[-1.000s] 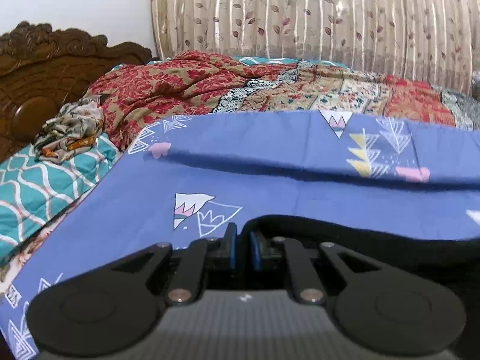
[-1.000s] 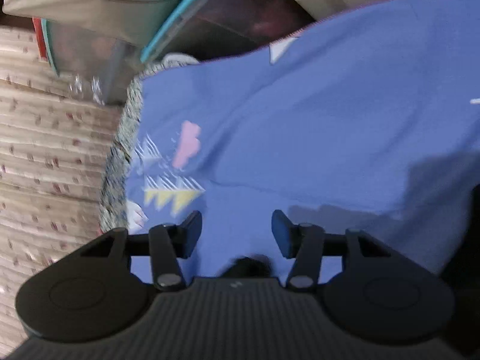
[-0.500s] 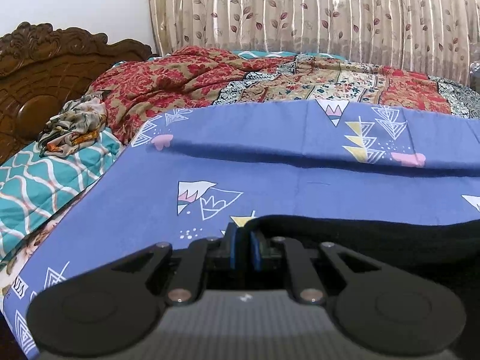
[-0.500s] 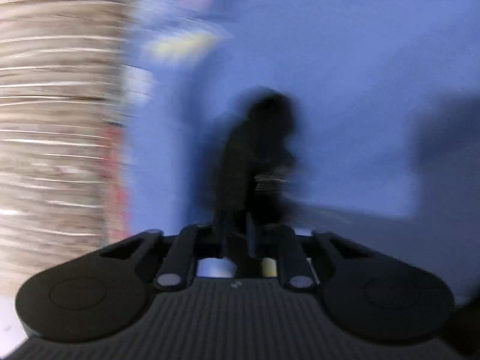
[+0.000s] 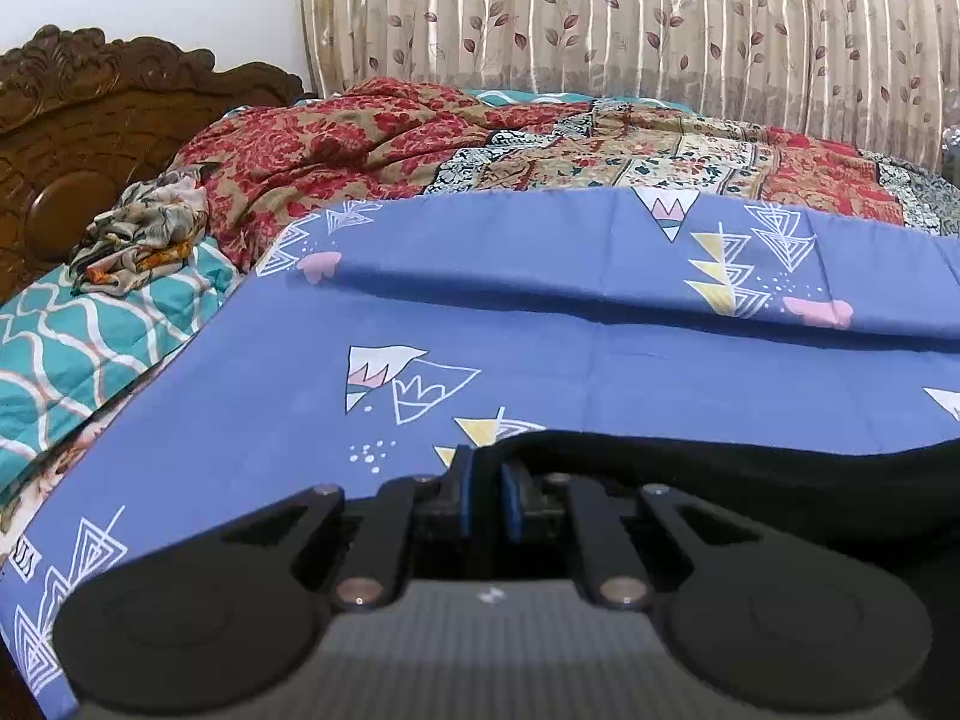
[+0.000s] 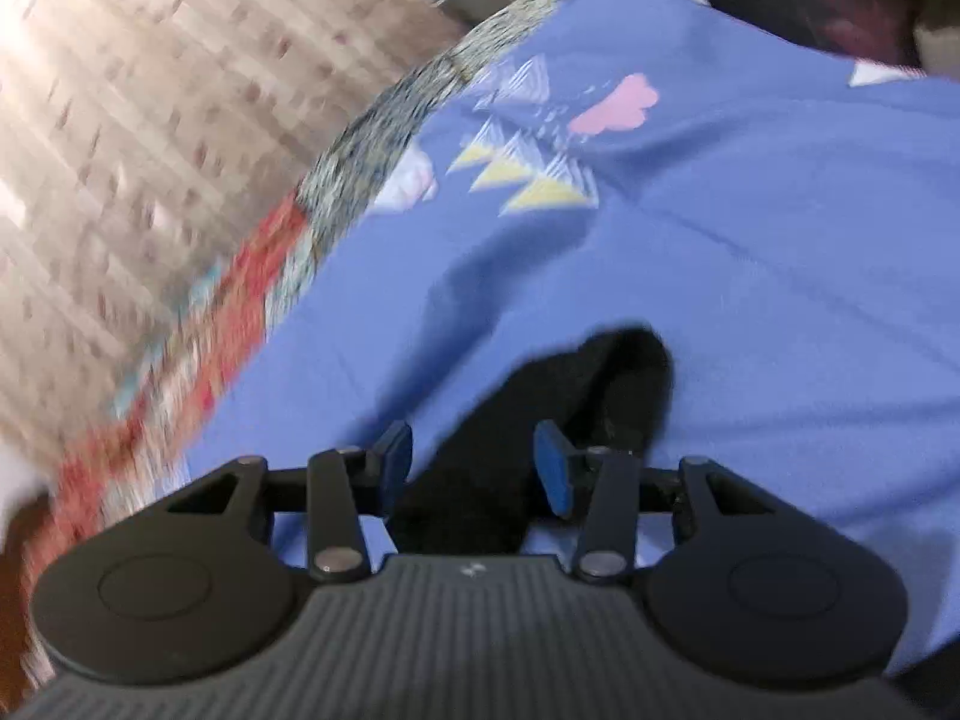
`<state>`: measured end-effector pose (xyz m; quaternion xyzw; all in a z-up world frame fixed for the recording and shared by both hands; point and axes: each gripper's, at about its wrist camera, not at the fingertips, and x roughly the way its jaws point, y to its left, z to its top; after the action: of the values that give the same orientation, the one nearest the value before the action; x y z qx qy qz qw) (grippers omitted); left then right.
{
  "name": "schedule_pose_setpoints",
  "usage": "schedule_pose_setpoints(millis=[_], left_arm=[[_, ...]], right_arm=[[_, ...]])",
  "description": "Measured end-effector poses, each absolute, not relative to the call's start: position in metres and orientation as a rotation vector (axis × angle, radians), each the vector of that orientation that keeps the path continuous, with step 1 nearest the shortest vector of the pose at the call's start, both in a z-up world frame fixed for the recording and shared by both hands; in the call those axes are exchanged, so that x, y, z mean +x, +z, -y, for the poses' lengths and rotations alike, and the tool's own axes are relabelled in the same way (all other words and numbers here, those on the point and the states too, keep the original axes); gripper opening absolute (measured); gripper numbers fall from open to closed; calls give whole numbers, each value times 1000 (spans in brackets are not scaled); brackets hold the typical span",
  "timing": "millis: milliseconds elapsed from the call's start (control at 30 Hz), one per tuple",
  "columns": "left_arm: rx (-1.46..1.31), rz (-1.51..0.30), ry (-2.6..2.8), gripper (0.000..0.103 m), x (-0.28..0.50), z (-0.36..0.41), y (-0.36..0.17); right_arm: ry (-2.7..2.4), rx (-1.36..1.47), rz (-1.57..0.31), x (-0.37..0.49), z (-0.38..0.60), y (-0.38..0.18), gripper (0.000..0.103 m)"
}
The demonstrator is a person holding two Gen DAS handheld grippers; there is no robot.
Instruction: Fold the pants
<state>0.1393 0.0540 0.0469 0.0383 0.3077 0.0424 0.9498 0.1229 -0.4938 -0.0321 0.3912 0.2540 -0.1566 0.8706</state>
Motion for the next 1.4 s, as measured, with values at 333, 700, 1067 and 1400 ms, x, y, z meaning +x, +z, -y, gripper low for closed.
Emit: schedule_pose_setpoints(millis=[333, 700, 1067, 1400], left_arm=[[78, -631, 82, 10, 138, -55, 47], [73, -642, 89, 10, 143, -51, 42], [100, -653, 106, 11, 142, -48, 40], [63, -577, 109, 10, 143, -50, 62]], right_arm=[[-342, 1285, -557, 155, 533, -83, 43], [-292, 753, -494, 191, 512, 5, 59], [-552, 821, -636, 224, 534, -78, 30], [-402, 932, -294, 163, 557, 52, 6]])
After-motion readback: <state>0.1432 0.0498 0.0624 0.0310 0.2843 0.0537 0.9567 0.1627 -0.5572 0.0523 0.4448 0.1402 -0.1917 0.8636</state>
